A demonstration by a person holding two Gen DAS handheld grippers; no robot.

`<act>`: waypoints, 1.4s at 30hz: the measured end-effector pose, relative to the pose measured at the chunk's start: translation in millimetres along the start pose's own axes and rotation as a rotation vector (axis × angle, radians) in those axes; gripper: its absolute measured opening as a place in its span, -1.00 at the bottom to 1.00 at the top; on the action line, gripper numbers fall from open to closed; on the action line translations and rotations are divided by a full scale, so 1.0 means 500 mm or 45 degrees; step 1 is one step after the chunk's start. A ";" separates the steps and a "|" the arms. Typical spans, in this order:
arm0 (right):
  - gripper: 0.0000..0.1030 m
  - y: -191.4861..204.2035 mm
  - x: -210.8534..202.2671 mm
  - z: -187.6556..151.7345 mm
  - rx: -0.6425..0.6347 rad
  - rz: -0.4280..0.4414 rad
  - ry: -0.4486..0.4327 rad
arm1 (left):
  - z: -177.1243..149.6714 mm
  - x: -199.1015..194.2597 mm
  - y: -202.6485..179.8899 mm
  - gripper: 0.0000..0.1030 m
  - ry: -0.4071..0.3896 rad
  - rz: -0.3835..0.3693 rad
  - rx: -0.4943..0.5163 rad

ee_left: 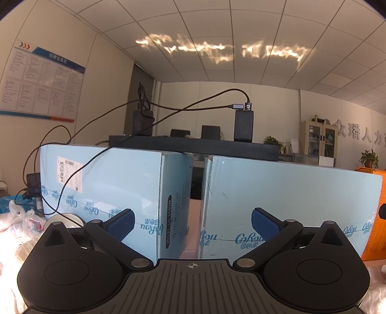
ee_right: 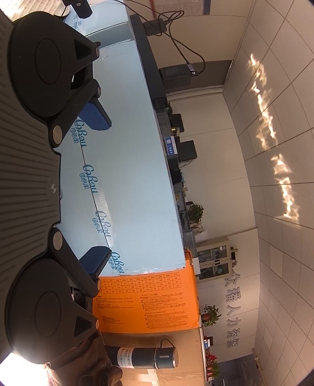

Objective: Fold clothes
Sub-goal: 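Turn both tools away from the bed toward the brown jacket pile, then grasp the brown jacket with the left gripper while the right gripper grasps it too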

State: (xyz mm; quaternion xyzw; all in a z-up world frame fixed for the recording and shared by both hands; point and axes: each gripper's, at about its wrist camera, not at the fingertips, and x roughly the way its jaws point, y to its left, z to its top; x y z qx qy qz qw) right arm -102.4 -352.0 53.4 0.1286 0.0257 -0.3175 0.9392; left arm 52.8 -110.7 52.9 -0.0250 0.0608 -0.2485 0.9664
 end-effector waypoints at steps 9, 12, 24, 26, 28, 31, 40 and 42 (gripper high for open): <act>1.00 -0.023 -0.071 0.025 0.023 -0.033 -0.130 | 0.003 -0.007 0.008 1.00 0.001 -0.029 -0.037; 1.00 -0.044 -0.102 0.037 0.043 -0.057 -0.164 | 0.001 -0.008 0.005 1.00 0.020 -0.016 -0.017; 1.00 -0.210 -0.187 0.042 0.165 -0.256 -0.094 | -0.018 -0.017 -0.038 1.00 0.112 -0.040 0.107; 1.00 -0.250 -0.192 0.042 0.202 -0.286 -0.027 | -0.033 -0.027 -0.079 1.00 0.137 -0.144 0.167; 1.00 -0.286 -0.202 0.037 0.223 -0.297 0.001 | -0.052 -0.034 -0.114 1.00 0.162 -0.260 0.208; 1.00 -0.338 -0.224 0.025 0.237 -0.326 0.005 | -0.107 -0.042 -0.161 1.00 0.182 -0.423 0.222; 1.00 -0.510 -0.259 0.006 0.302 -0.382 -0.072 | -0.188 -0.031 -0.316 1.00 0.380 -0.875 -0.005; 1.00 -0.553 -0.250 0.007 0.345 -0.388 -0.073 | -0.199 -0.028 -0.354 1.00 0.422 -0.986 -0.069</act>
